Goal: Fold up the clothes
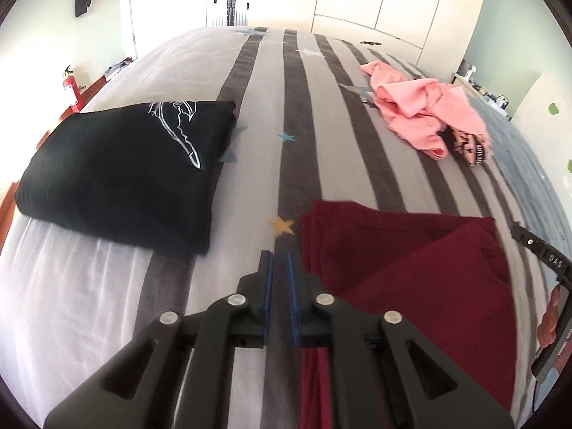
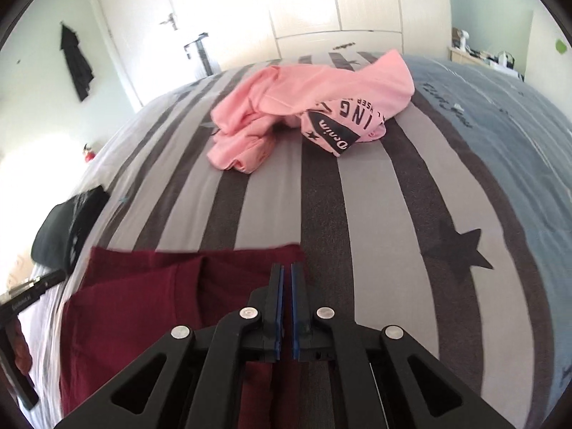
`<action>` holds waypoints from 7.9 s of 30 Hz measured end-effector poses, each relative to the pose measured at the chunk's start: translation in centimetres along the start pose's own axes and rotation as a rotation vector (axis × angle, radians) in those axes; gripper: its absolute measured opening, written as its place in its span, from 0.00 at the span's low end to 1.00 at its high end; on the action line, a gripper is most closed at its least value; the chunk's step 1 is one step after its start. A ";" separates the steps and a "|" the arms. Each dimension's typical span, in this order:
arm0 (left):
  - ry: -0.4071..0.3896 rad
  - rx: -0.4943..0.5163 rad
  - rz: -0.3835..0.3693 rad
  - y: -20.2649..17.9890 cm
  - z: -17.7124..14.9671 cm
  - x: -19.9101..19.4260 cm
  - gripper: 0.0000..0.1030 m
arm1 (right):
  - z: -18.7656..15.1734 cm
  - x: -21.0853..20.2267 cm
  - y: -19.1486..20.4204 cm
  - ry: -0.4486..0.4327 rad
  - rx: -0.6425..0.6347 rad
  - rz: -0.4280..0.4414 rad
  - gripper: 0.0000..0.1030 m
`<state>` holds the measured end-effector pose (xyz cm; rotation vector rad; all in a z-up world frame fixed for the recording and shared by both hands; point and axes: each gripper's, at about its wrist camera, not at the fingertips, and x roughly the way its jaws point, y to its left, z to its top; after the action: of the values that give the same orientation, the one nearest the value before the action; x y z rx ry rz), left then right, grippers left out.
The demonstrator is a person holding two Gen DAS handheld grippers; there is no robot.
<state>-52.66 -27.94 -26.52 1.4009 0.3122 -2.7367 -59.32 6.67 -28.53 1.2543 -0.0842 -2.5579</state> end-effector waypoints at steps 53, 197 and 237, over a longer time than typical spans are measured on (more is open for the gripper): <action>0.163 -0.009 -0.013 -2.9 -24.2 -12.5 0.08 | -23.7 -13.2 0.6 0.222 0.069 0.115 0.14; 0.021 0.065 -0.066 -9.2 -18.9 -5.2 0.04 | -17.9 -7.8 10.9 0.096 -0.040 0.232 0.03; -0.073 0.053 -0.071 -7.0 -10.7 -7.4 0.04 | -10.2 -8.8 4.0 -0.020 0.003 0.112 0.03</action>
<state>-40.74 -19.25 -25.56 1.3226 0.2930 -2.8662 -45.32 6.07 -27.45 1.1909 -0.1585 -2.4755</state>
